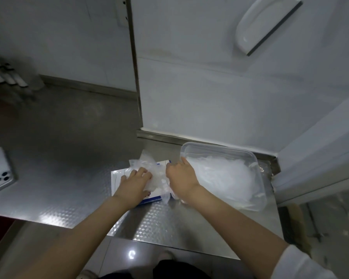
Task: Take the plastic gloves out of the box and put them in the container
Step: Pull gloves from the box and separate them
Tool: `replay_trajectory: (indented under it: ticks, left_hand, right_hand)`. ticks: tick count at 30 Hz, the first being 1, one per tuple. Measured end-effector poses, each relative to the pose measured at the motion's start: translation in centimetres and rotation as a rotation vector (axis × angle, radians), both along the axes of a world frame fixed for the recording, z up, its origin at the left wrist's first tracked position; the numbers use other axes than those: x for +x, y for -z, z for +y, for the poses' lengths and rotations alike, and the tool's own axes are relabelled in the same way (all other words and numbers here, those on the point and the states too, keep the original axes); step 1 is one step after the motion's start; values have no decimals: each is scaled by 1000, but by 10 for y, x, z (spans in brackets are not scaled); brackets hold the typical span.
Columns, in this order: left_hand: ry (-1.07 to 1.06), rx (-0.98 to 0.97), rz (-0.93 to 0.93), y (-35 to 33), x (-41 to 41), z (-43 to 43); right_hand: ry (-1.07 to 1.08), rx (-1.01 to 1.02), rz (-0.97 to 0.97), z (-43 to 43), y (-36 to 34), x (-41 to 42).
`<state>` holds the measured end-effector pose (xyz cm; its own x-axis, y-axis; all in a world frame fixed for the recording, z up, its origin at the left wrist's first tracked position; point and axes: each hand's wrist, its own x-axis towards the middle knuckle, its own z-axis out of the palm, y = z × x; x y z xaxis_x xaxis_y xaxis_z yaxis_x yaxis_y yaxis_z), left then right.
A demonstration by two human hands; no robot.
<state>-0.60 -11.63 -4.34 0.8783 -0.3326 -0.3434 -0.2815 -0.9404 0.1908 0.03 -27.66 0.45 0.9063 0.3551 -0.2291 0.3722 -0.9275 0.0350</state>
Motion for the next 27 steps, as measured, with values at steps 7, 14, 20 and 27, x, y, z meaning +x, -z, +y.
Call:
replay_trajectory:
  ticks: [7, 14, 20, 27]
  left_hand:
    - [7, 28, -25, 0, -2, -2]
    - [-46, -117, 74, -22, 9, -3]
    - [-289, -645, -1, -71, 26, -33]
    - [-193, -519, 310, -71, 37, -71]
  right_hand:
    - [293, 470, -48, -27, -25, 5]
    - [409, 654, -127, -72, -48, 6]
    - [340, 789, -126, -95, -49, -6]
    - [211, 930, -156, -107, -44, -23]
